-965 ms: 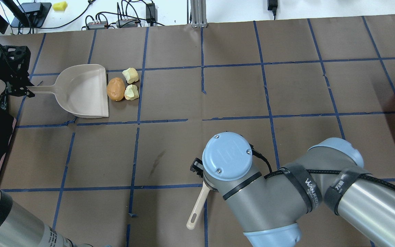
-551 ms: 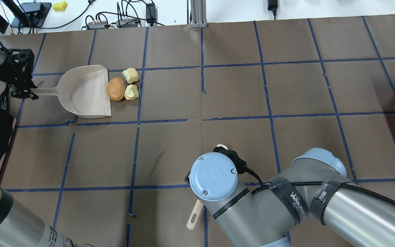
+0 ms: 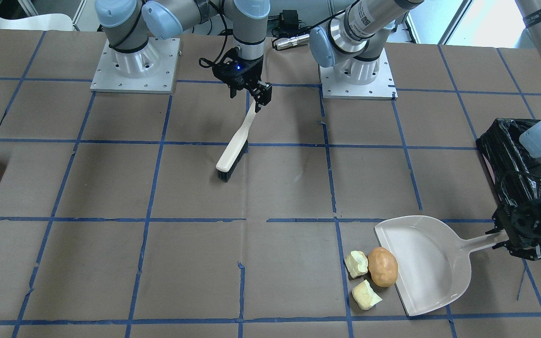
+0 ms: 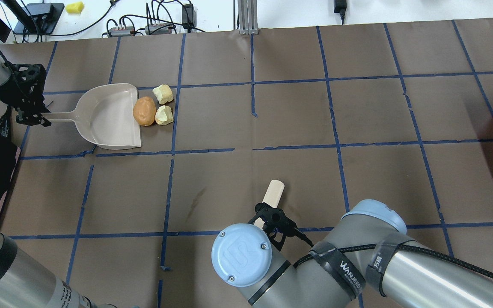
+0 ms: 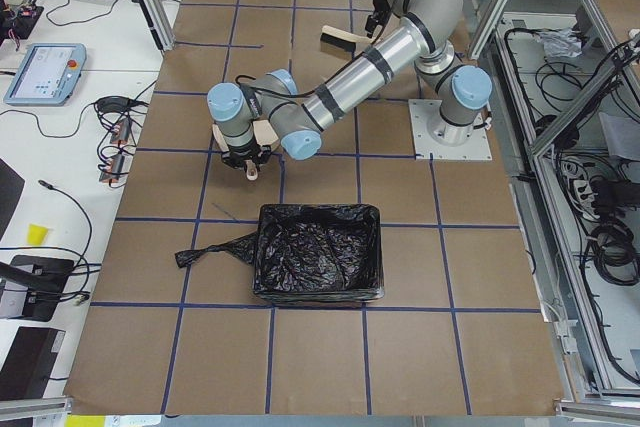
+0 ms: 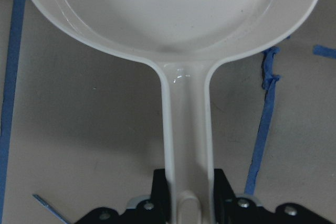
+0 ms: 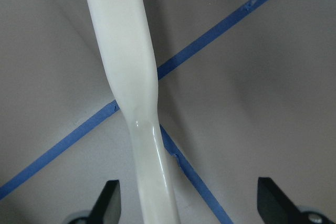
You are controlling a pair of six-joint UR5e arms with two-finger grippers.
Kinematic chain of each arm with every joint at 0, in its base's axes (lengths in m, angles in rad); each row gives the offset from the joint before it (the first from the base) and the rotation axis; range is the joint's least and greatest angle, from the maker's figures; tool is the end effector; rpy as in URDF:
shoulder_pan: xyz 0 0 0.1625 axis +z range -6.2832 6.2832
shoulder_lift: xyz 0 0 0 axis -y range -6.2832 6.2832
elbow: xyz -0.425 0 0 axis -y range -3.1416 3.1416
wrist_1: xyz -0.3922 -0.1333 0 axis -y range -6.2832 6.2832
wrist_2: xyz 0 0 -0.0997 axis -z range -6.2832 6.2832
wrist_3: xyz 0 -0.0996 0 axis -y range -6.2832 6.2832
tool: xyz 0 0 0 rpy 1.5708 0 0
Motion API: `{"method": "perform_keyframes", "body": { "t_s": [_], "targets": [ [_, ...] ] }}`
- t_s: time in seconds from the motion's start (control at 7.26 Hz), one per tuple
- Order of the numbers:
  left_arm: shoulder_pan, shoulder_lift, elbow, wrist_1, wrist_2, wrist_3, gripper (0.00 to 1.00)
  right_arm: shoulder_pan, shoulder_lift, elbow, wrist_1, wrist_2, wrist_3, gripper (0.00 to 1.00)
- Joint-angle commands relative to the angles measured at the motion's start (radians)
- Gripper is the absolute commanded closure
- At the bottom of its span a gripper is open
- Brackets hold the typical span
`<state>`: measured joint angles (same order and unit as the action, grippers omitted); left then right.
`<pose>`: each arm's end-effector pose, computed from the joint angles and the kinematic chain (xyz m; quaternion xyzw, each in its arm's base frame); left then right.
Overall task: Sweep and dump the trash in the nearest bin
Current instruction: 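Reach the right gripper down and grasp the white brush handle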
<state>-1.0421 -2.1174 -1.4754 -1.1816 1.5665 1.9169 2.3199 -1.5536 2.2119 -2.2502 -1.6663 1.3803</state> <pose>0.2211 -0.6436 0.2490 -0.6393 -0.7683 -0.0086 0.0299 0.3762 -0.2228 0.2505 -0.3105 -0.9493 0.0469 0.0139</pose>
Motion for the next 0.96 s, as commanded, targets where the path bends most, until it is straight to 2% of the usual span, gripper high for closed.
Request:
{"method": "perform_keyframes", "body": {
  "t_s": [0.0, 0.83],
  "targets": [
    [-0.001, -0.003, 0.000, 0.000, -0.017, -0.005, 0.93, 0.029, 0.007, 0.002, -0.021, -0.021, 0.017, 0.08],
    [-0.006, -0.001, -0.002, -0.001, -0.023, -0.013, 0.93, 0.049, 0.081, 0.017, -0.083, -0.026, 0.028, 0.09]
  ]
}}
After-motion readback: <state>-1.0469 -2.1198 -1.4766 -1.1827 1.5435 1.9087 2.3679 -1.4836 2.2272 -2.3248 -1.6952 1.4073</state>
